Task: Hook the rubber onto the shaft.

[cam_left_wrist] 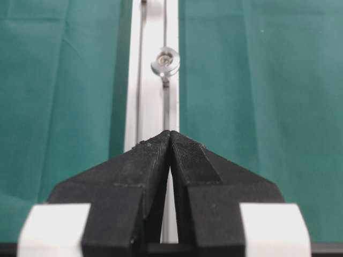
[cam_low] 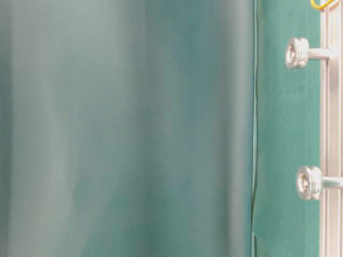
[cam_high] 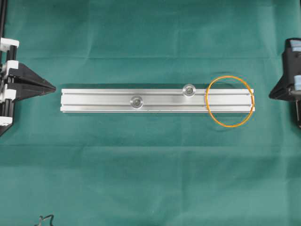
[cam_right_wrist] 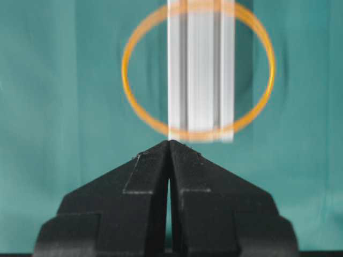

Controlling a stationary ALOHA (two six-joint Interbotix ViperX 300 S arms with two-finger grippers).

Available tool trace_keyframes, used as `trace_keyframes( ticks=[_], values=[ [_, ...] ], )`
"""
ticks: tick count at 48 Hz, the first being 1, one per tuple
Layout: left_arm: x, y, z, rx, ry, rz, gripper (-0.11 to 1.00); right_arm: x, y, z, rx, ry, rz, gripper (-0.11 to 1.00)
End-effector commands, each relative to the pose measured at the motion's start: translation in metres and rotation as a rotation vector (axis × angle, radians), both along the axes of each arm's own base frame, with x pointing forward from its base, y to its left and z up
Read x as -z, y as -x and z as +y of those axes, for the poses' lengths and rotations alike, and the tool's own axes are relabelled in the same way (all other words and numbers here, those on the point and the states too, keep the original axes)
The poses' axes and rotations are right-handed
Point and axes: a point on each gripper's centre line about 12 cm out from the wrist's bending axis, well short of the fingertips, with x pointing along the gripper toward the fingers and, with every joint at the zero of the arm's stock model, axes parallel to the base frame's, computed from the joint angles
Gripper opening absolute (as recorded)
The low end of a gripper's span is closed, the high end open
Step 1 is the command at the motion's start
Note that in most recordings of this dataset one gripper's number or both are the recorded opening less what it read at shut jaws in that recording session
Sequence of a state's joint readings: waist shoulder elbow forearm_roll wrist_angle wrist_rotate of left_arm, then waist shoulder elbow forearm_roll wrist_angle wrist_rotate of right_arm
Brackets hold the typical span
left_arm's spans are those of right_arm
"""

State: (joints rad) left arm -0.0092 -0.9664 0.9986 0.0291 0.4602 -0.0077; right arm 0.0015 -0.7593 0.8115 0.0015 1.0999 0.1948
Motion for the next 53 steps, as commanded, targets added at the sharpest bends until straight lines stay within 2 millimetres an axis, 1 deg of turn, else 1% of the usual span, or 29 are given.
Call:
trace_keyframes(
  ticks=[1,8,40,43,46,49,53],
  values=[
    [-0.0125,-0.0034,-0.0006,0.004,-0.003,-0.029,0.00,-0.0099,-0.0010,0.0001,0.000,0.001,0.034,0.03],
    [-0.0128,-0.0033,-0.0005,0.004,-0.003,-0.028,0.00,-0.0090,0.0010,-0.0007,0.000,0.009,0.084,0.03],
    [-0.0139,-0.0037,-0.0009,0.005,-0.001,-0.034,0.00,-0.0086,0.0037,-0.0019,0.000,0.020,0.109,0.04],
    [-0.0141,-0.0037,-0.0006,0.004,-0.003,-0.035,0.00,-0.0085,0.0040,-0.0019,0.000,0.020,0.112,0.10],
    [-0.0147,-0.0038,-0.0009,0.005,-0.001,-0.037,0.00,-0.0089,0.0040,-0.0020,0.000,0.020,0.112,0.23],
    [-0.0147,-0.0038,-0.0009,0.006,-0.002,-0.037,0.00,-0.0089,0.0042,-0.0020,0.000,0.020,0.113,0.40],
    [-0.0147,-0.0038,-0.0008,0.006,-0.004,-0.037,0.00,-0.0099,0.0038,-0.0013,-0.001,0.017,0.110,0.66]
  ],
)
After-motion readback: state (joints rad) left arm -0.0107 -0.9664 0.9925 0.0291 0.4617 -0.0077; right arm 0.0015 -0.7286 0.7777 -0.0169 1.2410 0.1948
